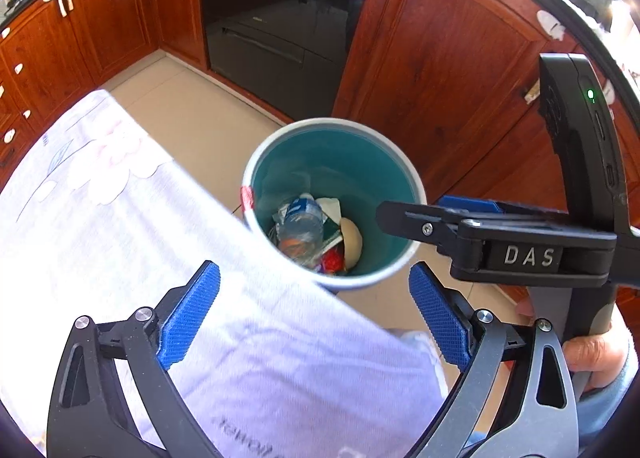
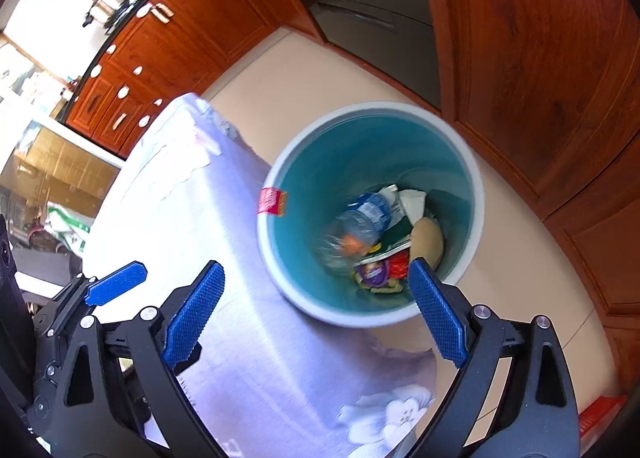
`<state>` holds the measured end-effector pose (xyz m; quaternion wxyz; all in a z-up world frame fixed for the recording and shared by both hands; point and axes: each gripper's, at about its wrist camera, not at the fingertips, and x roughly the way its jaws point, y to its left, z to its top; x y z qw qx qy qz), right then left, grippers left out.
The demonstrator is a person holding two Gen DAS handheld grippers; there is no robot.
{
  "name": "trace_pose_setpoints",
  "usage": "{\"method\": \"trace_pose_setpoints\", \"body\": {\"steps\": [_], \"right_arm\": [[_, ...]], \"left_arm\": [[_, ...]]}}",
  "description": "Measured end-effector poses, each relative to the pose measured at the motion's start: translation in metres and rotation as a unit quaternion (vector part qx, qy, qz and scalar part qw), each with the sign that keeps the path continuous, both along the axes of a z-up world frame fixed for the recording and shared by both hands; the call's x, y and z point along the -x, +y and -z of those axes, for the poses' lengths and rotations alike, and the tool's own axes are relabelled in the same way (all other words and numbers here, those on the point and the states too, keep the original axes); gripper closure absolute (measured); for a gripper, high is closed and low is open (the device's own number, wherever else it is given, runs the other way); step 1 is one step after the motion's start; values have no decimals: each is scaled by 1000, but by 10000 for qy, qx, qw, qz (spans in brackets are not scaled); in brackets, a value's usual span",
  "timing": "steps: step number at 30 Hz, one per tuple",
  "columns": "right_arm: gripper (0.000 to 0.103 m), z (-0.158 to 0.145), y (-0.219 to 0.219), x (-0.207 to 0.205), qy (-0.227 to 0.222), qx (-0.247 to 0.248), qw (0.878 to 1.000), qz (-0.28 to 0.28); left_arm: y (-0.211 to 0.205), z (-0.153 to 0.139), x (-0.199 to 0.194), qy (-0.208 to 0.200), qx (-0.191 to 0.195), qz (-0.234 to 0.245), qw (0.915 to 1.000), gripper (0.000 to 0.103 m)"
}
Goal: Collect trash
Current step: 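Move both tools back over the table toward the Pocky box and melon rind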
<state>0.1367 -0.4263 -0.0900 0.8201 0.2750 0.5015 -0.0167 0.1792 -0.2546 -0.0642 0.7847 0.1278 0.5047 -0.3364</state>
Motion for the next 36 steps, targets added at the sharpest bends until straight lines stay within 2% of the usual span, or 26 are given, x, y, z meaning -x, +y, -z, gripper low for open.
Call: {"method": "trace_pose_setpoints", "body": {"steps": [8, 20, 30, 36], "right_arm": [[14, -23, 49, 8, -159, 88, 9990, -413], [14, -53, 153, 19, -283, 279, 9922, -1182], [14, -47, 241, 25, -149, 209, 9820, -1872], [14, -34, 290, 19, 0, 219, 9698, -2429]], "left_arm": [[59, -9, 22, -59, -34, -280, 9996, 7], [168, -19, 45, -138, 166, -911, 9956, 7], [264, -21, 71, -243, 242, -1453, 9888, 6], [321, -12, 85, -183, 285, -1839, 9824, 6]]}}
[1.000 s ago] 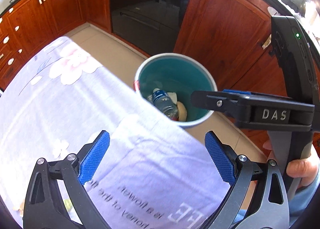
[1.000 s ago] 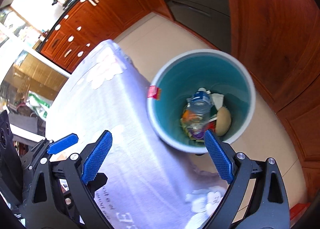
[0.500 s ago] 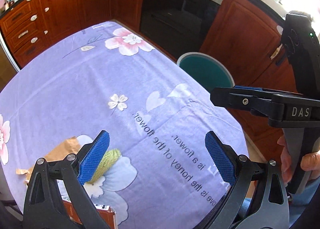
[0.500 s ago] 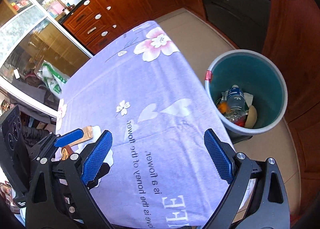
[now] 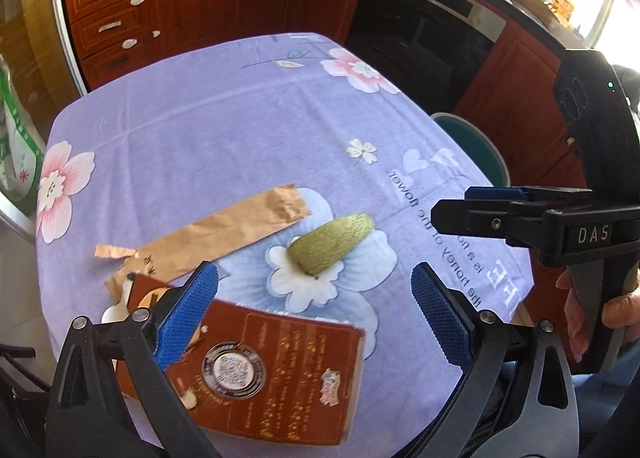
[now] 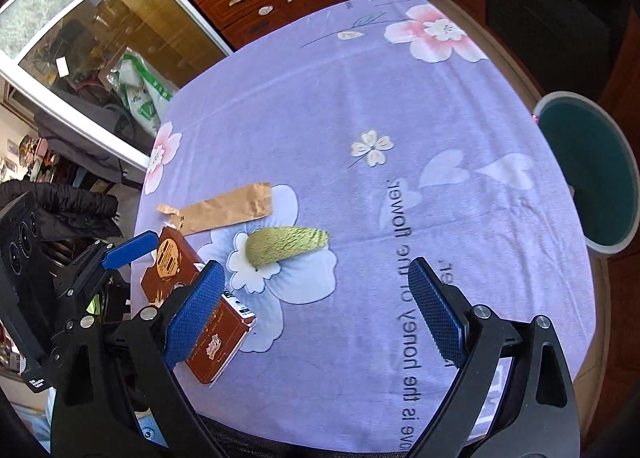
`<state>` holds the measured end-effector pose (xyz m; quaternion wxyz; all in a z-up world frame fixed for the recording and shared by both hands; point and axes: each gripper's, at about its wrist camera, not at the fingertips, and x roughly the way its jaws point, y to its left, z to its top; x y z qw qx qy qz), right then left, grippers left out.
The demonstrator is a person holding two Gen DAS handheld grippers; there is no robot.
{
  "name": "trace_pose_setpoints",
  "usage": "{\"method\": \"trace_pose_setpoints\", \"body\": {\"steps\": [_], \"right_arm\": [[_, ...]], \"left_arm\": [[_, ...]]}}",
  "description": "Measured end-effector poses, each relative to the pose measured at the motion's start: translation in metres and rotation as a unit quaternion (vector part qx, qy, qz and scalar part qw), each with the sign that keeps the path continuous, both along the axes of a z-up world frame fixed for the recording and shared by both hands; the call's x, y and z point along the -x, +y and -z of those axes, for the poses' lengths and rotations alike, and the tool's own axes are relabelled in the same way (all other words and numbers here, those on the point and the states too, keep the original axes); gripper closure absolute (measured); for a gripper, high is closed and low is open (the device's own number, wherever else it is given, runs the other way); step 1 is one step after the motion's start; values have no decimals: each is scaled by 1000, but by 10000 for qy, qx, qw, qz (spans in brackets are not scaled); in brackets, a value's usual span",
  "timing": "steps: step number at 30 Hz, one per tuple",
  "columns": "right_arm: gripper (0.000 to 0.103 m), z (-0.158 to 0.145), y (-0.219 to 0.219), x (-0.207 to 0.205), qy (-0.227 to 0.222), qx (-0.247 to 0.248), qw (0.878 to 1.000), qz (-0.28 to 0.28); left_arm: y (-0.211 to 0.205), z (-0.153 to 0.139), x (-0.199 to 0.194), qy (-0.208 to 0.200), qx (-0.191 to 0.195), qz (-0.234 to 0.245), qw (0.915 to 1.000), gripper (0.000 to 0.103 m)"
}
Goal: Collect trash
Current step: 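Move both tools back over the table toward the Pocky box and melon rind, then grasp the brown Pocky box edge with the right tool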
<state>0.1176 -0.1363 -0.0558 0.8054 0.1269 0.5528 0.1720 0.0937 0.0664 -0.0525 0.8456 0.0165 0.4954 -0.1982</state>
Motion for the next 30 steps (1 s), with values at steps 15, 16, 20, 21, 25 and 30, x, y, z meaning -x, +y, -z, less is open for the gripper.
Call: {"method": "trace_pose_setpoints", "body": {"steps": [15, 16, 20, 21, 25, 30], "right_arm": [[57, 37, 95, -48, -136, 758, 9882, -1322], [57, 39, 94, -49, -87, 733, 9886, -1312], [57, 37, 102, -44, -46, 591, 9881, -1419], [57, 35, 106, -41, -49, 547, 9871, -1502], [64, 32, 132, -26, -66, 467, 9797, -1950], [78, 44, 151, -14, 155, 456, 9739, -2218]], "left_arm": [[87, 35, 47, 586, -104, -646, 9961, 6], [88, 37, 49, 597, -149, -653, 9960, 6], [102, 44, 55, 699, -97, -774, 9945, 6], [106, 46, 55, 742, -49, -815, 9939, 6], [113, 52, 57, 790, -2, -908, 9927, 6], [116, 58, 60, 773, -137, -994, 9919, 9]]}}
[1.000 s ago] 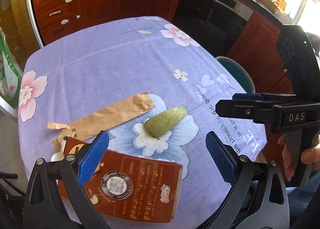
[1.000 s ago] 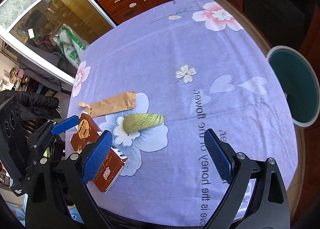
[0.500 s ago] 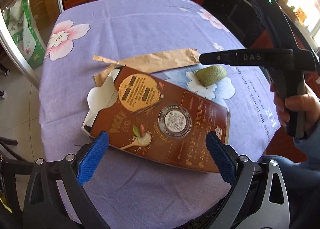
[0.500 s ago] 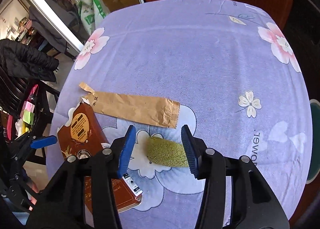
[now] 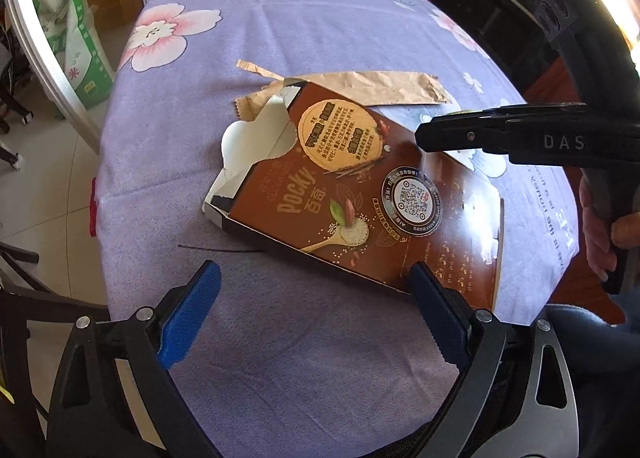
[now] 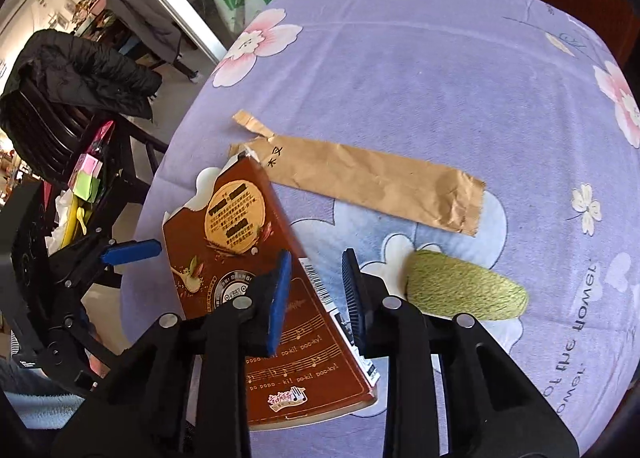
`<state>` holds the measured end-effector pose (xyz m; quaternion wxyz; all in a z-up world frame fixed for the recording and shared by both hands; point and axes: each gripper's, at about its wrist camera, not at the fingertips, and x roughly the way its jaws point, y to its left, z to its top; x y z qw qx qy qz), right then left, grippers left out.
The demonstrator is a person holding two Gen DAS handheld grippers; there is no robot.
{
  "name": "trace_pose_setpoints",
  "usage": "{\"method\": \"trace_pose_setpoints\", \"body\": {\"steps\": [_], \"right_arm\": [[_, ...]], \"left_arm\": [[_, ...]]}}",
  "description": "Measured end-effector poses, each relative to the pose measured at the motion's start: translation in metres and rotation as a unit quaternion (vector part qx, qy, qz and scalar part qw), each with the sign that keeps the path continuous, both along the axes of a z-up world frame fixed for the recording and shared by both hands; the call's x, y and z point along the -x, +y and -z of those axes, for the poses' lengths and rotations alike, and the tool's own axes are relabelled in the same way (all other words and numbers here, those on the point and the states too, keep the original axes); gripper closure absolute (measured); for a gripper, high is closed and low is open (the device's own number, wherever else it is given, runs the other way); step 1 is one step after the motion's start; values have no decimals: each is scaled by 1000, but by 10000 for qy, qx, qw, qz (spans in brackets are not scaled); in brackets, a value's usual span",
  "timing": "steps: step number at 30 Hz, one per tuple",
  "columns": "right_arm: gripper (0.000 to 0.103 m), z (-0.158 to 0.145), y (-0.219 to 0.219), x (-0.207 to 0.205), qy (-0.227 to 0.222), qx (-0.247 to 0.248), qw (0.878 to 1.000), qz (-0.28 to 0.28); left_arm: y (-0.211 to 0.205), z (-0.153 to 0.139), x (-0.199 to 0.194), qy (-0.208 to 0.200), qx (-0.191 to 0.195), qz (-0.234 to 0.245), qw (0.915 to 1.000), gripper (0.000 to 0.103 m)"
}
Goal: Collect trash
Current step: 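Grasp the brown Pocky box edge with the right tool, then grasp the green melon rind with the left tool while the right tool holds the box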
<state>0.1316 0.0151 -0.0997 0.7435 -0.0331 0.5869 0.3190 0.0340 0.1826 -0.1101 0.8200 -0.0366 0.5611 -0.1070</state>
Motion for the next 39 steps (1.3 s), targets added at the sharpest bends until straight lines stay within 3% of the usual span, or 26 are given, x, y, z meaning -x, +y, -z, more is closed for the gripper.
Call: {"method": "trace_pose_setpoints", "body": {"steps": [6, 15, 21, 23, 24, 25, 27, 28, 30, 34, 39], "right_arm": [[75, 3, -3, -1, 292, -203, 9993, 82], [52, 9, 10, 13, 694, -428, 9964, -224], [48, 6, 21, 26, 924, -776, 9917, -440], [47, 4, 25, 31, 932, -749, 9916, -498], [47, 3, 28, 35, 941, -739, 9913, -540], [53, 3, 32, 39, 919, -717, 9915, -578], [65, -6, 36, 48, 687, -690, 9934, -605], [81, -15, 36, 51, 595, -783, 9931, -631], [83, -36, 35, 56, 137, -668, 9958, -606], [83, -70, 3, 43, -383, -739, 9965, -81], [83, -92, -52, 23, -898, -585, 9911, 786]], "left_arm": [[-1, -2, 9, -134, -75, 42, 9999, 11], [11, -3, 28, -245, -93, 43, 9996, 11], [20, 1, 41, -234, -176, 0, 9996, 13], [13, 4, 47, -293, -698, 94, 9971, 25], [9, 4, 48, -300, -827, 144, 9960, 25], [8, 3, 48, -273, -780, 155, 9965, 25], [8, 0, 46, -217, -751, 100, 9969, 28], [9, -2, 45, -195, -547, 84, 9983, 28], [11, -9, 42, -214, -188, 36, 9996, 28], [-2, -30, 29, -570, 58, 123, 9983, 27], [-34, -38, -3, -662, 315, 446, 9963, 26]]}}
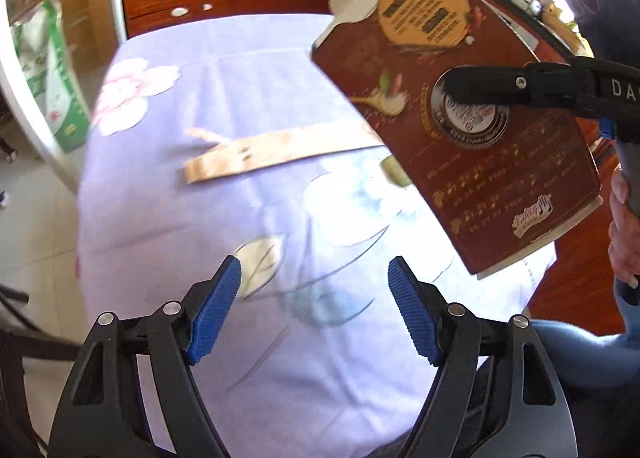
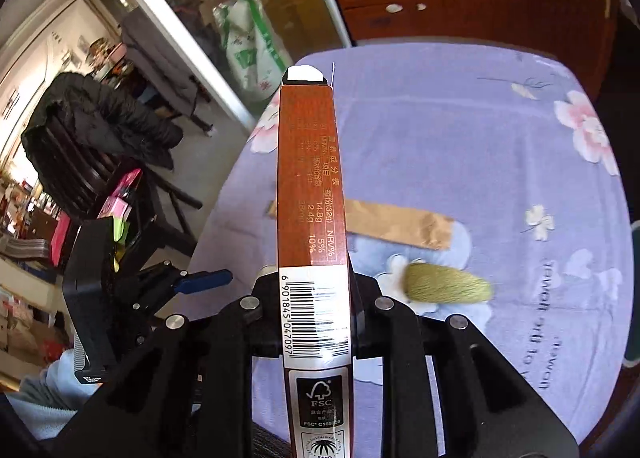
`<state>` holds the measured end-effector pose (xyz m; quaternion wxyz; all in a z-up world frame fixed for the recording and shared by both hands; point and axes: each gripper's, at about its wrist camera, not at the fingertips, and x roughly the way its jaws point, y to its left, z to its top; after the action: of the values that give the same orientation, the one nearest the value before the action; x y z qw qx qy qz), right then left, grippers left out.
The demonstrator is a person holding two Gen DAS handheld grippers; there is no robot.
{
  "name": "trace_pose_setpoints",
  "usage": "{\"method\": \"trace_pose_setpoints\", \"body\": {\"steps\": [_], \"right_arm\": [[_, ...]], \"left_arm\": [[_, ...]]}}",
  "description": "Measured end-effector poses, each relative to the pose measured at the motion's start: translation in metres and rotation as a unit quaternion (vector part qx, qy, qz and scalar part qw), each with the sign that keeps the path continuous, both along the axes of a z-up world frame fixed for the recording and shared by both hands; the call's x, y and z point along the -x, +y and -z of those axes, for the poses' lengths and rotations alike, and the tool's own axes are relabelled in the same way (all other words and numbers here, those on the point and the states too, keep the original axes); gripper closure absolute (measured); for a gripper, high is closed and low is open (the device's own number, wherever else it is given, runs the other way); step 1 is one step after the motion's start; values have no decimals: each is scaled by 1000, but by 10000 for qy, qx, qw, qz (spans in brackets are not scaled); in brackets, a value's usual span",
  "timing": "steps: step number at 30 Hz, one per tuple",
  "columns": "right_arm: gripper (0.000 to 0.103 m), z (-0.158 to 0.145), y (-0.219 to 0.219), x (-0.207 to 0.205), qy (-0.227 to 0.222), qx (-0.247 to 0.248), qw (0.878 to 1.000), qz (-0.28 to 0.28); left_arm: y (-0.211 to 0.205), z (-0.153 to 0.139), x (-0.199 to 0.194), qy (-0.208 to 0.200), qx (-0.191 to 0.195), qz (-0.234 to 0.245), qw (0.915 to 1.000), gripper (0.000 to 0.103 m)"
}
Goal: Collect trash
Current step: 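Grasp the green melon rind with the left tool while the right tool holds the box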
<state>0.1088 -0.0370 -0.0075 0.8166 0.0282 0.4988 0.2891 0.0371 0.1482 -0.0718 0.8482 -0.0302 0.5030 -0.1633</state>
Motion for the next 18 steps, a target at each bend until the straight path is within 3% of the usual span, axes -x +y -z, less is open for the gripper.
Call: {"method": "trace_pose_setpoints", "body": {"steps": [6, 14, 18], "right_arm": [[83, -1, -54, -17, -162, 131, 9975, 680], [83, 12, -117, -29, -55, 11, 9930, 1178], [83, 16, -142, -27, 8, -92, 9903, 1384]], "left_arm": [[-53, 4, -38, 109, 108, 543, 9984, 26], [-121, 15, -79, 173, -240, 1257, 9916, 27], [-144, 20, -85, 54, -629, 1618, 9848, 37]]}}
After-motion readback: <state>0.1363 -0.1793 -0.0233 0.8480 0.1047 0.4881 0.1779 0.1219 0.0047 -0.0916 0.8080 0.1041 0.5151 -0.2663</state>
